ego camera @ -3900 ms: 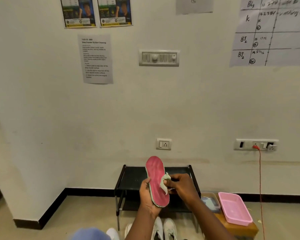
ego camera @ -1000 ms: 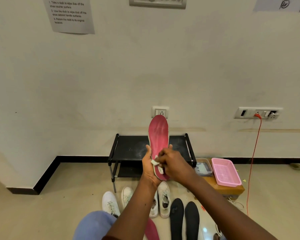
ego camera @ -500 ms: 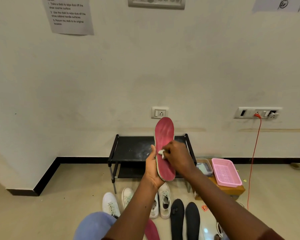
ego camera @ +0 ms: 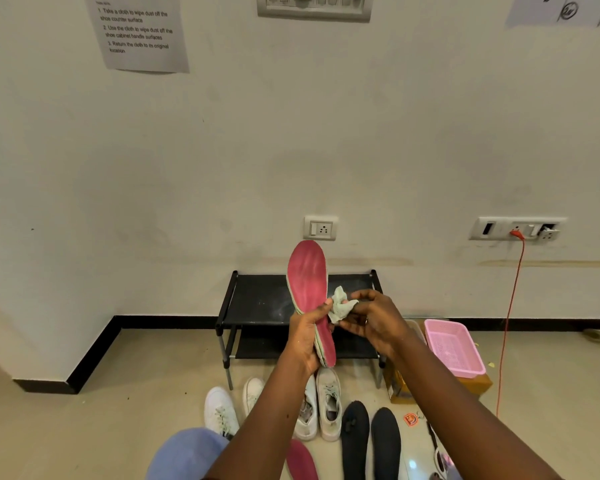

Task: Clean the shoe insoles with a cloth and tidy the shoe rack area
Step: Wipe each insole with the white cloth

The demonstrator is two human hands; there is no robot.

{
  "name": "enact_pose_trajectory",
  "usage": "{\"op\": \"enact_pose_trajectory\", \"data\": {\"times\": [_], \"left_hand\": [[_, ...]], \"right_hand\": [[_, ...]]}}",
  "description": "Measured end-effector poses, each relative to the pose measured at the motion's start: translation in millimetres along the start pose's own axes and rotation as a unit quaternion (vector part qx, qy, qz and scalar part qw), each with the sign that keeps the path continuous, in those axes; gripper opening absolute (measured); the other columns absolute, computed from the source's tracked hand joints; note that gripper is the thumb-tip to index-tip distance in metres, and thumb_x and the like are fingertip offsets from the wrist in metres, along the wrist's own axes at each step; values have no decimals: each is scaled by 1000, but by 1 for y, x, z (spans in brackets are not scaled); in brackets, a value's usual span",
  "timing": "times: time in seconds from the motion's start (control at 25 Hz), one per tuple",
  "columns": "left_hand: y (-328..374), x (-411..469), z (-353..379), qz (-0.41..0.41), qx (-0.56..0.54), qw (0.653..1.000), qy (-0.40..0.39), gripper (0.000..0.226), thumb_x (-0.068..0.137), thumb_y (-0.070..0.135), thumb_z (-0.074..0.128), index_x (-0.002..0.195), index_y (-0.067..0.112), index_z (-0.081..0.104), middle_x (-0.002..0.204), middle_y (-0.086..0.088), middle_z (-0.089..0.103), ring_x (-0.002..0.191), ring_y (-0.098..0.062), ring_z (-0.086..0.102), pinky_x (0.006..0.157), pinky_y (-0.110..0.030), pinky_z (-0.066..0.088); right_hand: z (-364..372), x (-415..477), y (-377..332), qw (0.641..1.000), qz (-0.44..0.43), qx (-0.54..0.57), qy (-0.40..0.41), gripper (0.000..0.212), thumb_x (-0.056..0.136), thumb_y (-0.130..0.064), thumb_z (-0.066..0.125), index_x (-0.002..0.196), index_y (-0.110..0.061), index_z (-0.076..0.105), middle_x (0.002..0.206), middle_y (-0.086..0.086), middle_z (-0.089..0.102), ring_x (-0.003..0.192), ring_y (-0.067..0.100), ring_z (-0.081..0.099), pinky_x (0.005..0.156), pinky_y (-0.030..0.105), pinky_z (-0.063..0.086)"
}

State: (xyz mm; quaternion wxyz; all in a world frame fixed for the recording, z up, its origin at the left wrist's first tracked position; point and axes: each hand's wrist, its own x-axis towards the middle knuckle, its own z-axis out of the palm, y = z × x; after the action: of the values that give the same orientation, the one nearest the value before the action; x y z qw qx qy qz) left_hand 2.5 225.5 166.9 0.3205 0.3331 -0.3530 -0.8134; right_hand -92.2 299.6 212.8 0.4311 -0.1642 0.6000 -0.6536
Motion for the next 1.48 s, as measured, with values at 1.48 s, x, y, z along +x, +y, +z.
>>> {"op": "enact_pose_trajectory", "data": {"times": [1.48], "left_hand": [[-12,1,-19,-93,-244,954,-149,66,91,56,36,111,1,68,106,-19,68,95,-33,68,81,-42,56]], "right_hand": [[28,-11,29,710,-426,-561,-30,15,92,-11,51,101,-6,62,94,12,67,81,26,64,66,23,42]]}}
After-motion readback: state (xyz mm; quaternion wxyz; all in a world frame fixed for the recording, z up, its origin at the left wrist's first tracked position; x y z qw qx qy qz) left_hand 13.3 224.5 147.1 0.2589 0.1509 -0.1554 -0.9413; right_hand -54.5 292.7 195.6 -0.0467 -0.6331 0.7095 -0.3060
